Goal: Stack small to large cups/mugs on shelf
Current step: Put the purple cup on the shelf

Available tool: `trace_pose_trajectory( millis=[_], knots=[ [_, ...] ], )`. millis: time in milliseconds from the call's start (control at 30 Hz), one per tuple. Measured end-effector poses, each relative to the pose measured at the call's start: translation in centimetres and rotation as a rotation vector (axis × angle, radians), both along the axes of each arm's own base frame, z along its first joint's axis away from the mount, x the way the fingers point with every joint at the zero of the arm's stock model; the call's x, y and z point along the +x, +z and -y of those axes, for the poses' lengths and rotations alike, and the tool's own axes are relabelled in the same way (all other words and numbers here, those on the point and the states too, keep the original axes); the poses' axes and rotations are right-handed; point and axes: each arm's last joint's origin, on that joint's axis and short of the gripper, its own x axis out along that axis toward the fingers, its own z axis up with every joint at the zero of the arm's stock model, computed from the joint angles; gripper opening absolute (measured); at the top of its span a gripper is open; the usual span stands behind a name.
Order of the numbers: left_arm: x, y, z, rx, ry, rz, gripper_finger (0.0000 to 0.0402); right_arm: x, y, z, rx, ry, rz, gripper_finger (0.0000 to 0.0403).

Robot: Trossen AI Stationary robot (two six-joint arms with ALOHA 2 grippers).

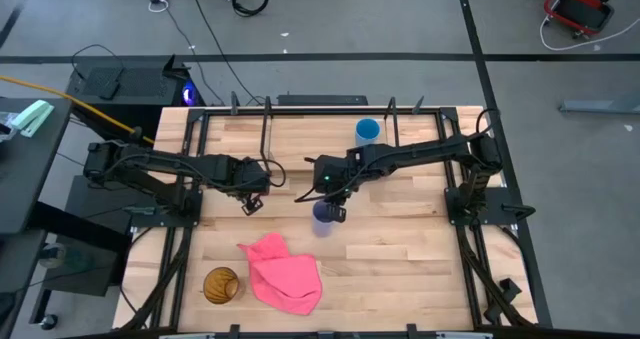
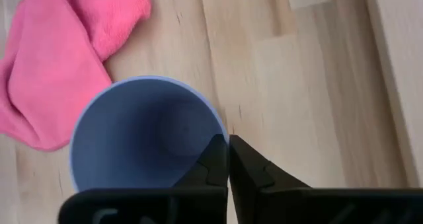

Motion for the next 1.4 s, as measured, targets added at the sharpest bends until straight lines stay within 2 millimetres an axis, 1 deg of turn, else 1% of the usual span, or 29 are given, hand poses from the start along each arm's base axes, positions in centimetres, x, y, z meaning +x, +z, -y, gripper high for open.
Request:
trace_pose_trajectory(
  millis=[100, 200, 333, 400, 500, 600, 667, 767, 867, 933, 1067, 1167, 1267, 1333, 1400],
  knots=[
    [0.0, 0.0, 0.0, 0.000, 0.000, 0.000, 0.0018, 0.2, 0.9, 0.2, -0.009, 0.014, 0.024, 0.0005],
    [0.0, 0.0, 0.0, 0.000, 0.000, 0.000, 0.0013, 0.3, 2.3, 0.4, -0.022, 0.034, 0.031, 0.0003],
    [0.0, 0.0, 0.0, 0.000, 0.000, 0.000, 0.0012, 0.2, 5.0, 1.0, -0.053, 0.028, 0.048, 0.0002],
    [0.0, 0.0, 0.0, 0.000, 0.000, 0.000, 0.0016, 0.0, 6.6, 1.6, -0.089, 0.007, 0.050, 0.0002],
    [0.0, 0.0, 0.0, 0.000, 0.000, 0.000, 0.0023, -0.6, 9.2, 3.2, -0.134, -0.050, 0.058, 0.0002],
    [0.0, 0.0, 0.0, 0.000, 0.000, 0.000, 0.0027, -1.3, 11.5, 5.3, -0.164, -0.121, 0.079, 0.0001],
    [0.0, 0.0, 0.0, 0.000, 0.000, 0.000, 0.0025, -1.9, 12.7, 6.9, -0.174, -0.171, 0.098, 0.0001],
    [0.0, 0.0, 0.0, 0.000, -0.002, 0.000, 0.0019, -2.7, 13.8, 9.6, -0.179, -0.248, 0.121, 0.0000],
    [0.2, 0.0, 0.0, 0.002, -0.026, 0.010, 0.0013, -3.6, 14.3, 12.4, -0.185, -0.320, 0.134, 0.0000],
    [0.3, 0.0, 0.0, 0.003, -0.031, 0.023, 0.0011, -4.3, 14.3, 14.1, -0.195, -0.356, 0.128, 0.0000],
    [0.4, 0.1, 0.0, 0.004, -0.044, 0.031, 0.0015, -5.3, 14.3, 16.4, -0.194, -0.415, 0.123, 0.0000],
    [0.5, 0.1, 0.0, 0.005, -0.046, 0.035, 0.0022, -5.5, 14.4, 17.1, -0.188, -0.417, 0.141, 0.0000],
    [0.5, 0.1, -0.2, 0.005, -0.040, 0.043, 0.0024, -4.9, 14.1, 17.2, -0.197, -0.402, 0.164, 0.0000],
    [0.6, 0.1, -0.3, 0.006, -0.034, 0.050, 0.0020, -4.1, 13.3, 17.3, -0.193, -0.390, 0.154, 0.0000],
    [0.6, 0.1, -0.5, 0.005, -0.026, 0.050, 0.0015, -3.1, 11.8, 17.8, -0.193, -0.368, 0.108, 0.0000]
  ],
)
